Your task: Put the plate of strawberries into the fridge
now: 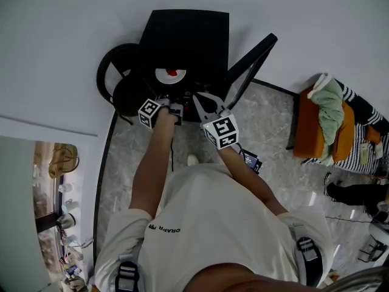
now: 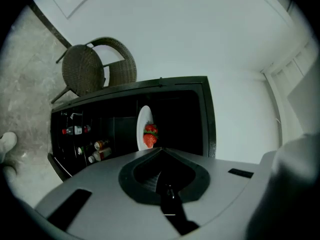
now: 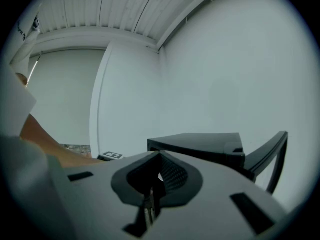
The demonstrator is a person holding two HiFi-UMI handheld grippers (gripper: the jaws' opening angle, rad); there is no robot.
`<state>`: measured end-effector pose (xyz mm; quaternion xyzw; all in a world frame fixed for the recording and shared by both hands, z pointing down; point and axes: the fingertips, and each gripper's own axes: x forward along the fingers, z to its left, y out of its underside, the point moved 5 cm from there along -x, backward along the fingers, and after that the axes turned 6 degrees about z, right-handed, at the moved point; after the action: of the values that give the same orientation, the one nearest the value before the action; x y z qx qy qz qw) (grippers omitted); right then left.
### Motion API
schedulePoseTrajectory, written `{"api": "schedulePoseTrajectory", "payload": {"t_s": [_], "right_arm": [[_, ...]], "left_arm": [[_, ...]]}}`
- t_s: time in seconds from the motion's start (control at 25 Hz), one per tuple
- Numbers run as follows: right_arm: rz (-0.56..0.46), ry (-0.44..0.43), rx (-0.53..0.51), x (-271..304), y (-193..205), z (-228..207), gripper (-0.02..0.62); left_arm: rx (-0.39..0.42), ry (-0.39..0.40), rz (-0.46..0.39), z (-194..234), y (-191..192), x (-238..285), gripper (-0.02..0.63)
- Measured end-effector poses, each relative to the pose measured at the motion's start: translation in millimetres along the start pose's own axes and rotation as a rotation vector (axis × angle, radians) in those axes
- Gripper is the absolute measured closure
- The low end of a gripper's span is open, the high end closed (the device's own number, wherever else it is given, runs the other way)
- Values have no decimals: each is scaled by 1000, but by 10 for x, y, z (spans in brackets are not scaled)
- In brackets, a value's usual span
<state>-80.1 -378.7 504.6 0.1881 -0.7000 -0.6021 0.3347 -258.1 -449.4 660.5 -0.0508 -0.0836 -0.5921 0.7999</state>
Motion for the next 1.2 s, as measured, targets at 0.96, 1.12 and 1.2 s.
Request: {"api": "schedulePoseTrajectory", "payload": {"t_s": [0.96, 1.12, 1.2], "right_arm": [[7, 6, 35, -37, -8, 37, 584], [9, 7, 36, -42, -7, 34, 584], [9, 2, 36, -44, 5, 30, 584]], "left_arm": [[557, 133, 58, -976, 468, -651, 604], [700, 96, 43, -1037, 473, -714, 604], [755, 95, 31, -1090, 496, -739, 604]]}}
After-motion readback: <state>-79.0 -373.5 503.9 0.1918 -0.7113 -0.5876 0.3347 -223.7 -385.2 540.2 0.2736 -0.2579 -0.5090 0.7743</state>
